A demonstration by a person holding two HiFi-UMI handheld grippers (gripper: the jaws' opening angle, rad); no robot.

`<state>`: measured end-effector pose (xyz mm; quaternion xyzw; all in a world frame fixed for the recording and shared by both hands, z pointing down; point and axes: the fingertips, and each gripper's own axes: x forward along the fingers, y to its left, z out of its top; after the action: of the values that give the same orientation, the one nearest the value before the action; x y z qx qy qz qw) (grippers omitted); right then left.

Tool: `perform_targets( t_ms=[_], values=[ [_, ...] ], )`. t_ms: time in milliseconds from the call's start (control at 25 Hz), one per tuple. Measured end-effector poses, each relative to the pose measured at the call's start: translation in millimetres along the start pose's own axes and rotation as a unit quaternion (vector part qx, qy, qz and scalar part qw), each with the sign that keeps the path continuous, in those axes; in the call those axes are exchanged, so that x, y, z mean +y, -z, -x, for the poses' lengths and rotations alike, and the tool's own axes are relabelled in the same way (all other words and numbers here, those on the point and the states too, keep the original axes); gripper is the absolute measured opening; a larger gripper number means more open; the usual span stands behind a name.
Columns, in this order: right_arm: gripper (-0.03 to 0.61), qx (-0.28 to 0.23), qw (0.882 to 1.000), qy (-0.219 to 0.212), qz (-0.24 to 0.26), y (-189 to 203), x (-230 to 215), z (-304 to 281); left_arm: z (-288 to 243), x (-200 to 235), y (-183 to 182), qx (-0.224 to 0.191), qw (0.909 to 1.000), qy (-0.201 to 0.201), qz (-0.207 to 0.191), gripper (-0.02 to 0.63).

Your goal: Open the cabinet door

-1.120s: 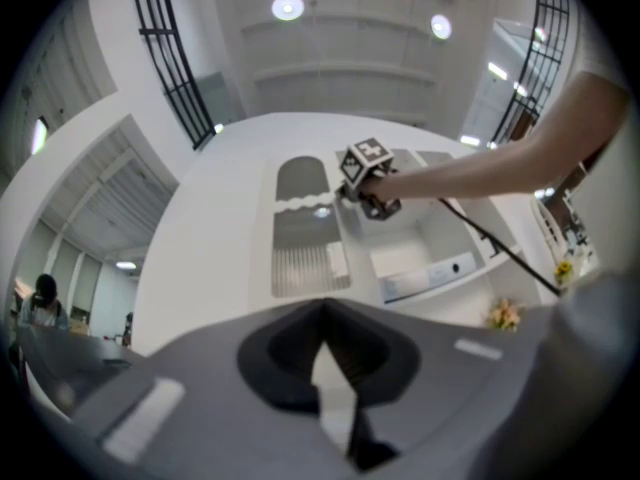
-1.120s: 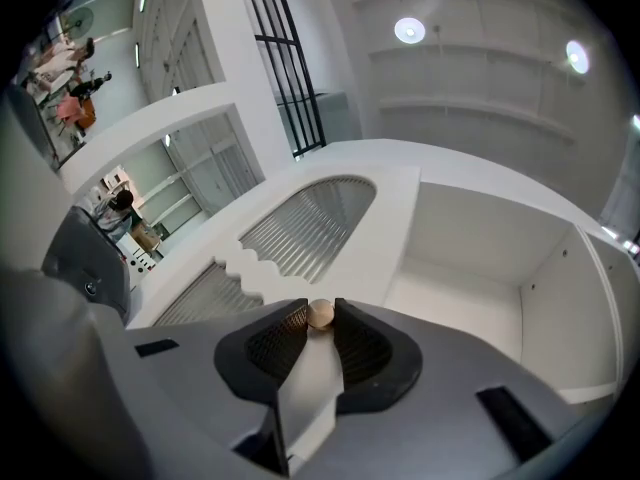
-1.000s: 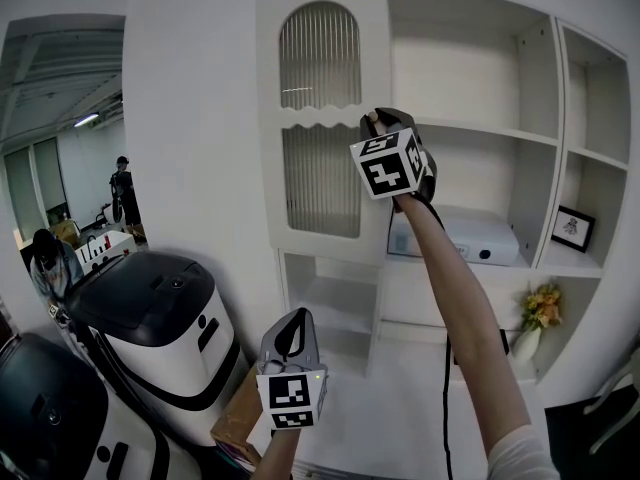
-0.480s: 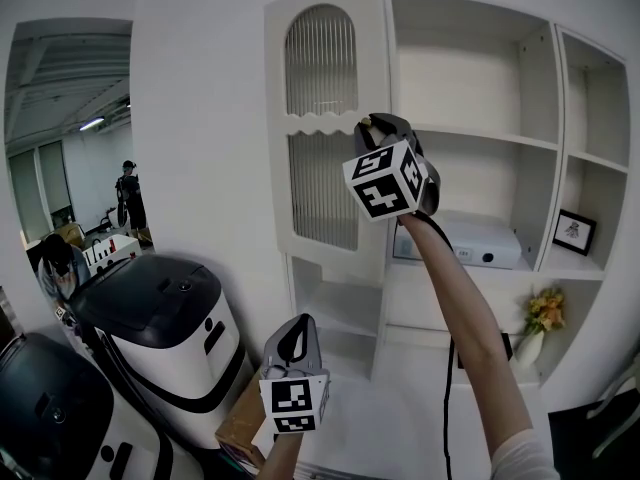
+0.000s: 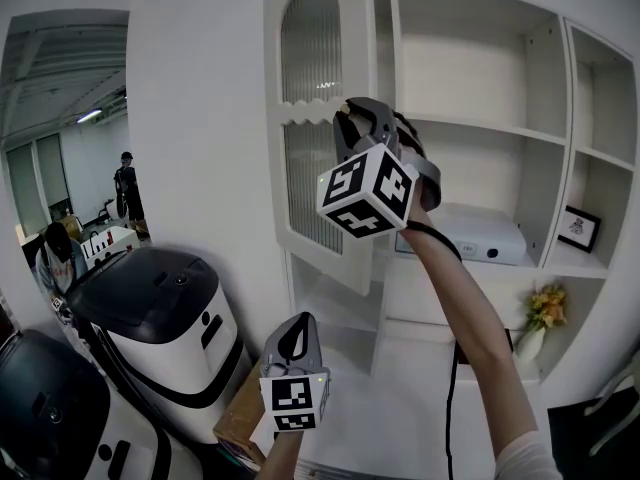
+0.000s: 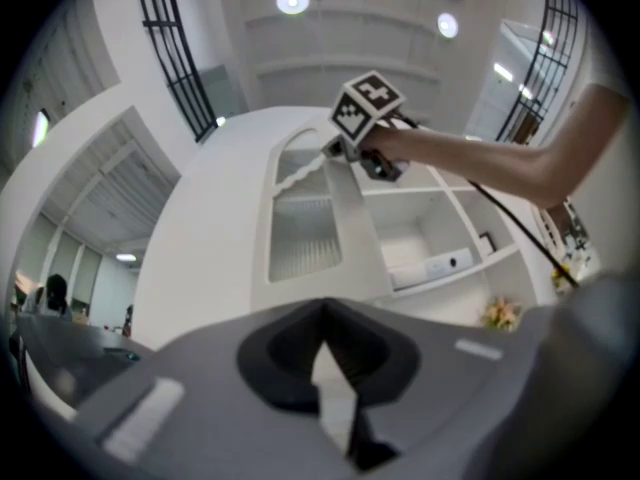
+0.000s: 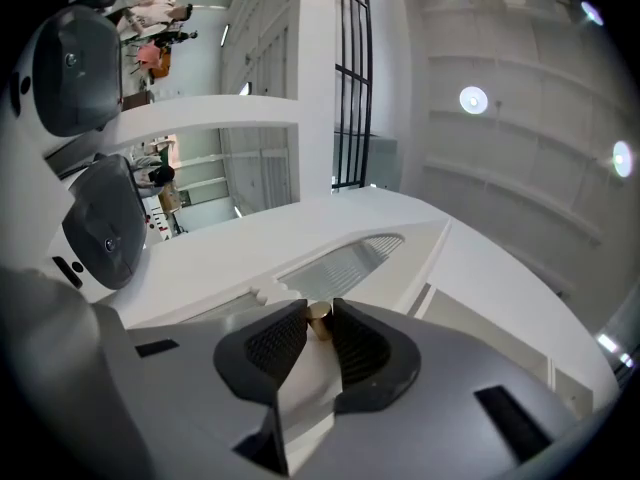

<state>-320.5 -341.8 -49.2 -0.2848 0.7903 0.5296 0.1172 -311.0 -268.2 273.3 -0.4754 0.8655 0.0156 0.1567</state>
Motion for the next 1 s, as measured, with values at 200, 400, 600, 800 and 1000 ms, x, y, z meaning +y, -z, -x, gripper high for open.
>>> perform_targets(
  t_ms=[200,400,600,800,1000],
  values=[
    [0.078,-0.026,0.999,0.009,0.042,-33,14,7,-2,6,2,-0.002,1.0000,-0.007,0.007,0.008],
    [0.077,-0.038,0.995,0.022,0.088,-63,30,11,4,19,-1,-0.004,0.9997,-0.021,0.007,0.008],
    [0.077,-0.025,0.993,0.019,0.112,-84,41,11,16,37,-6,-0.008,0.9992,-0.040,0.006,0.008],
    [0.075,-0.004,0.989,0.023,0.146,-102,54,8,29,51,-12,-0.014,0.9985,-0.053,0.008,0.008],
    [0.075,0.023,0.979,0.044,0.197,-123,68,4,45,60,-18,-0.016,0.9982,-0.058,0.007,0.008]
  ],
)
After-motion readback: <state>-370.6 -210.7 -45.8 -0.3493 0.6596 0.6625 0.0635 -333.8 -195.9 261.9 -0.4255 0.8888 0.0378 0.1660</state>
